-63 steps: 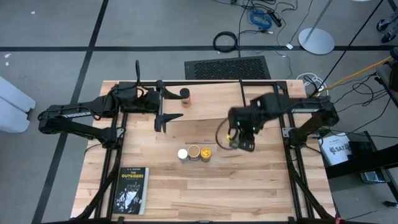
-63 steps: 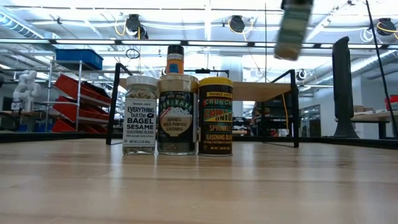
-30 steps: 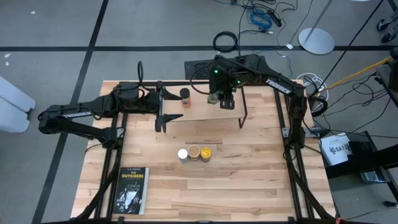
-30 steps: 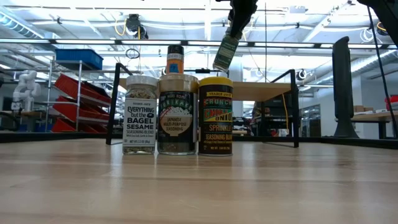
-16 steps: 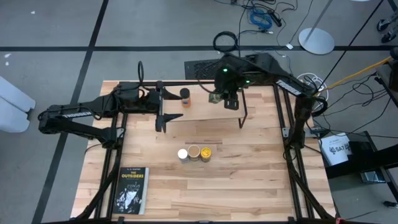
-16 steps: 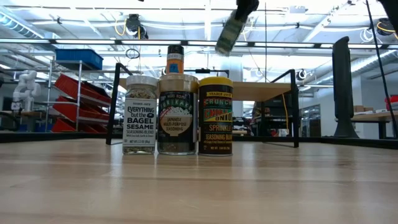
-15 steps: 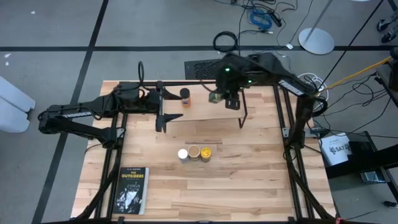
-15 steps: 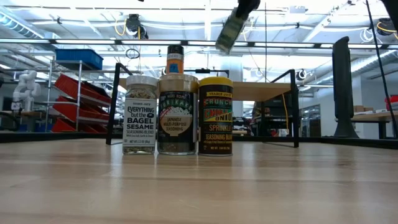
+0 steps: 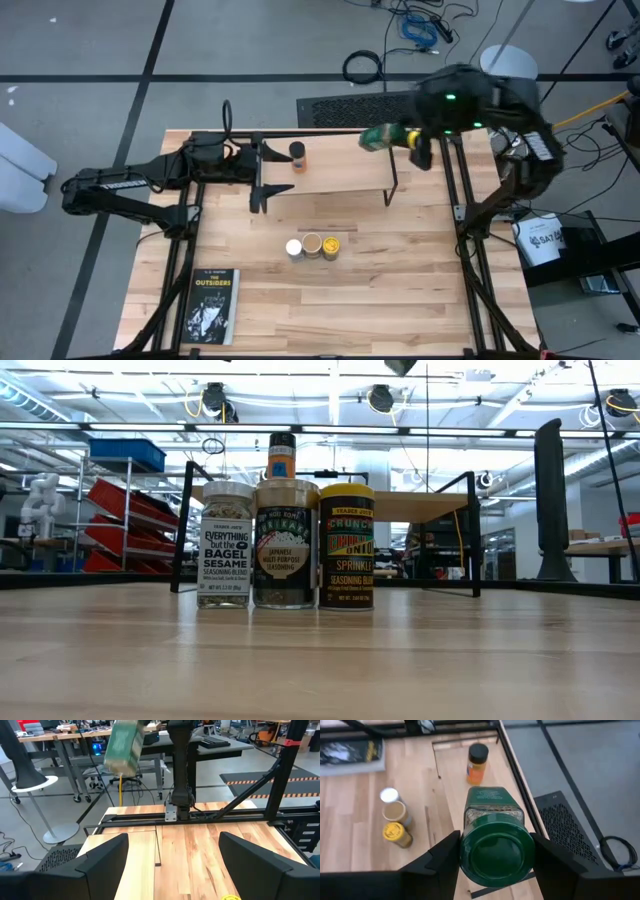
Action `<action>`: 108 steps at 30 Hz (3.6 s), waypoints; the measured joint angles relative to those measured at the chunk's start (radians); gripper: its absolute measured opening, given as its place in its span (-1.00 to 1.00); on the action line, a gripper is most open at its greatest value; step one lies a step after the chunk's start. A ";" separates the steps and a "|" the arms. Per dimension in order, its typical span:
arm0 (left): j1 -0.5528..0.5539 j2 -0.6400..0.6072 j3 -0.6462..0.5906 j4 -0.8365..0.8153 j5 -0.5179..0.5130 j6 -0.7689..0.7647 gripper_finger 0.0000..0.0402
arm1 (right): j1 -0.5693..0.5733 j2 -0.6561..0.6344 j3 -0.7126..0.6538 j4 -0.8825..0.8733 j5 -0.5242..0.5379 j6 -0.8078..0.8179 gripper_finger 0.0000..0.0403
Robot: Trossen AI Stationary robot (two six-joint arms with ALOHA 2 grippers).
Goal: Shelf spices
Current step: Put the green seasoning bottle on the shelf
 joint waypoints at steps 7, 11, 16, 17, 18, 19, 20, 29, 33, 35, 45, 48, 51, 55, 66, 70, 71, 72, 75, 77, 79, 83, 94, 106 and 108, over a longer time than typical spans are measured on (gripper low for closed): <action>0.000 0.000 0.000 0.034 0.000 0.003 0.60 | 0.008 -0.047 0.000 0.009 0.003 0.026 -0.01; 0.000 0.000 0.000 0.048 0.000 0.003 0.60 | 0.008 -0.017 0.000 0.094 0.003 -0.007 -0.01; 0.000 0.003 0.000 0.098 -0.074 -0.013 0.60 | 0.023 0.047 0.000 0.168 -0.003 -0.072 -0.01; 0.000 0.006 0.000 0.121 -0.081 -0.026 0.60 | 0.029 0.059 0.000 0.172 -0.003 -0.079 -0.01; 0.000 0.008 0.000 0.140 -0.080 -0.029 0.60 | 0.035 0.071 0.000 0.172 -0.003 -0.083 -0.01; 0.000 0.014 0.000 0.158 -0.074 -0.030 0.60 | 0.041 0.085 0.000 0.171 -0.003 -0.086 -0.01; 0.000 0.022 0.000 0.180 -0.061 -0.030 0.60 | 0.047 0.097 0.000 0.171 -0.003 -0.090 -0.01; 0.025 0.150 0.012 0.334 0.001 -0.020 0.63 | 0.090 0.170 -0.001 0.190 -0.003 -0.113 -0.01; 0.030 0.205 0.051 0.322 0.001 0.022 0.74 | 0.099 0.178 -0.001 0.190 -0.003 -0.113 -0.01; 0.030 0.225 0.070 0.325 0.001 0.027 0.81 | 0.099 0.178 -0.001 0.190 -0.003 -0.110 -0.01; 0.030 0.310 0.118 0.324 -0.051 0.058 0.93 | 0.099 0.183 -0.001 0.192 -0.003 -0.104 -0.01; 0.029 0.337 0.142 0.325 -0.101 0.060 0.93 | 0.099 0.187 -0.001 0.192 -0.003 -0.104 -0.01; 0.030 0.357 0.153 0.324 -0.104 0.071 0.93 | 0.104 0.189 -0.001 0.192 -0.003 -0.104 -0.01; 0.031 0.378 0.164 0.322 -0.105 0.076 0.93 | 0.105 0.194 0.000 0.187 -0.025 -0.105 -0.01; 0.053 0.398 0.201 0.258 -0.073 0.049 0.79 | 0.119 0.221 0.000 0.182 -0.047 -0.119 -0.01; 0.055 0.398 0.201 0.247 -0.068 0.049 0.66 | 0.118 0.221 0.000 0.183 -0.045 -0.120 -0.01; 0.055 0.398 0.201 0.245 -0.058 0.049 0.63 | 0.118 0.221 0.000 0.183 -0.047 -0.121 -0.01; 0.055 0.398 0.201 0.245 -0.044 0.050 0.60 | 0.118 0.221 0.000 0.183 -0.049 -0.124 -0.01; 0.055 0.398 0.201 0.245 -0.025 0.050 0.52 | 0.119 0.221 0.000 0.183 -0.055 -0.132 -0.01; 0.055 0.398 0.201 0.245 -0.025 0.050 0.48 | 0.119 0.221 0.000 0.184 -0.054 -0.138 -0.01; 0.055 0.398 0.201 0.244 -0.025 0.050 0.45 | 0.119 0.220 0.000 0.185 -0.052 -0.146 -0.01; 0.055 0.404 0.201 0.248 -0.023 0.057 0.40 | 0.119 0.220 0.000 0.184 -0.051 -0.150 -0.01; 0.056 0.426 0.206 0.261 -0.018 0.082 0.08 | 0.118 0.220 0.000 0.183 -0.048 -0.161 -0.01; 0.056 0.426 0.206 0.269 -0.003 0.086 0.03 | 0.119 0.218 0.000 0.184 -0.052 -0.160 -0.01; 0.056 0.426 0.206 0.269 -0.003 0.089 0.03 | 0.119 0.218 0.000 0.186 -0.052 -0.161 0.02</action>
